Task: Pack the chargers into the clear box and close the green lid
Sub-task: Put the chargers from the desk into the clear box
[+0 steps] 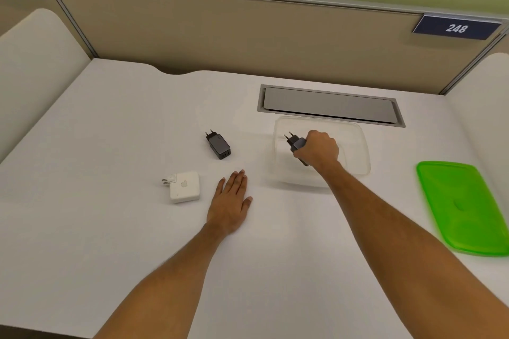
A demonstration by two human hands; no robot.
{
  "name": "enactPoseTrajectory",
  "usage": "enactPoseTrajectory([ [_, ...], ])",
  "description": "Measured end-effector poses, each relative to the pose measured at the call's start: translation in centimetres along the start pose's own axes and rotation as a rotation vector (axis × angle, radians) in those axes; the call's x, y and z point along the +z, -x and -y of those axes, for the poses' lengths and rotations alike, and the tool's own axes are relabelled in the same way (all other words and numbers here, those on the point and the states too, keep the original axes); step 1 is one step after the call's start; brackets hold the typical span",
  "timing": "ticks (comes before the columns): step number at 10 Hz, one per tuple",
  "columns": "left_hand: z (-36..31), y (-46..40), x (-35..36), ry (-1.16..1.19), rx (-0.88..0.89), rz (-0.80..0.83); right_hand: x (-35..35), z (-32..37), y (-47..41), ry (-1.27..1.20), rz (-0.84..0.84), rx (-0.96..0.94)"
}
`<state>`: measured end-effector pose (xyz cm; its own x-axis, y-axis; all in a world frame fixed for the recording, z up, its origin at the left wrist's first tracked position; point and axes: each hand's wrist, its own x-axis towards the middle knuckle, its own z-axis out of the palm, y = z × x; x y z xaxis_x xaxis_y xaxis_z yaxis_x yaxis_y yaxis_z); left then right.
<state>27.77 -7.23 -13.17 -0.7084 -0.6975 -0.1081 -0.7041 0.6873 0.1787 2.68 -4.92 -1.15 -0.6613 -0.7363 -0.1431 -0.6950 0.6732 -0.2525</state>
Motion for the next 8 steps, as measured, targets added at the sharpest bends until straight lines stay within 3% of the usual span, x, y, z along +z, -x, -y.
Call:
enactPoseTrajectory([
  [4,0.1,0.0,0.1,0.014,0.003,-0.009,2.2,-0.1,-2.1,0.195,0.21,0.008],
  [8,0.0,0.2,-0.2,0.036,-0.002,-0.017,1.0,1.1,-2.0,0.228,0.254,0.064],
])
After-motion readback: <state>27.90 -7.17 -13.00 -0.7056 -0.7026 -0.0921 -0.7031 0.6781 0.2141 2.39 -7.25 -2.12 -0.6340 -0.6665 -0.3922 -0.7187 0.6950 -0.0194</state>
